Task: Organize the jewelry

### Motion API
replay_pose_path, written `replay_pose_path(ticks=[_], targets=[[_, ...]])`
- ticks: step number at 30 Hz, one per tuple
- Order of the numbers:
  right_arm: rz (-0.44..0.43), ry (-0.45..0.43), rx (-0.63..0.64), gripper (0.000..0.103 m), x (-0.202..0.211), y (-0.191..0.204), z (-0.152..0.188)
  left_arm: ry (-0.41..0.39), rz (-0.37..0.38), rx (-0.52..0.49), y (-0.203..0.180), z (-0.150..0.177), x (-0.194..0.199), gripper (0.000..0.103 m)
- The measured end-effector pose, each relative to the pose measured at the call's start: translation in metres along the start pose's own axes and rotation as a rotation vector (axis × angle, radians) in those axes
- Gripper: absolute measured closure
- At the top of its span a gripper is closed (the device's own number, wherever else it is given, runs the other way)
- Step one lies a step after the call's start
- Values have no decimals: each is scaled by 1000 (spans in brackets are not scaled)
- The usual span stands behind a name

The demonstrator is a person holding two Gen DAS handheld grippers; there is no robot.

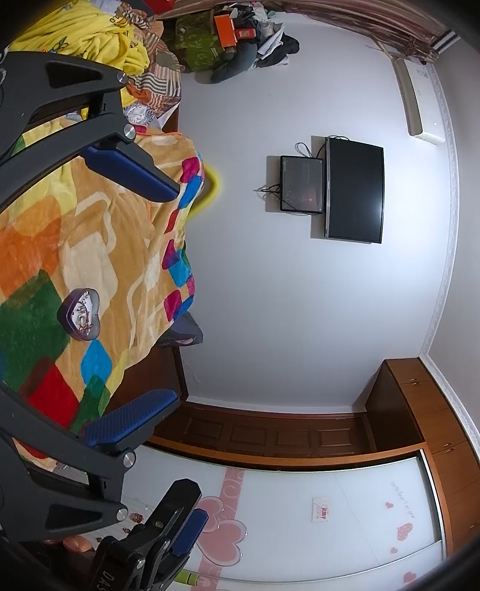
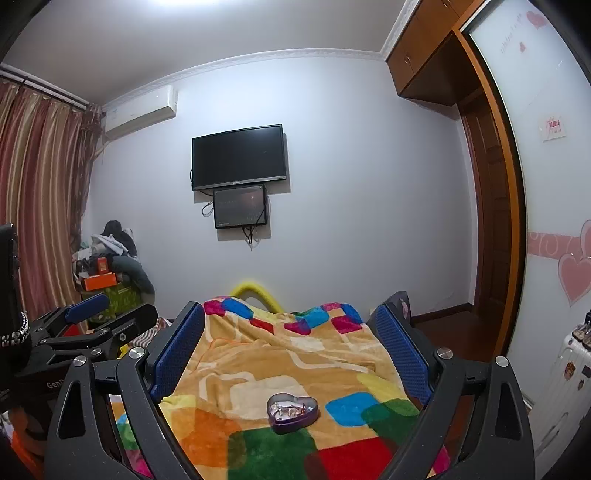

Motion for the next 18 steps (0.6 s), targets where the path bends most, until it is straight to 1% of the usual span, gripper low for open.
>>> replay_pose_path(ticks=[18], targets=[[4,13,-12,10,0,-3,1,15,10,3,-3,4,-4,1]])
Point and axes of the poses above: each gripper's, at about its wrist camera, not at the fingertips, and x roughly against the way its jaws point, y to its left, z to its underside, the point moved 9 cm from there along -x, roughly the way its jaws point, and after that the axes turned 9 degrees about -z, right-handed, at the moved point
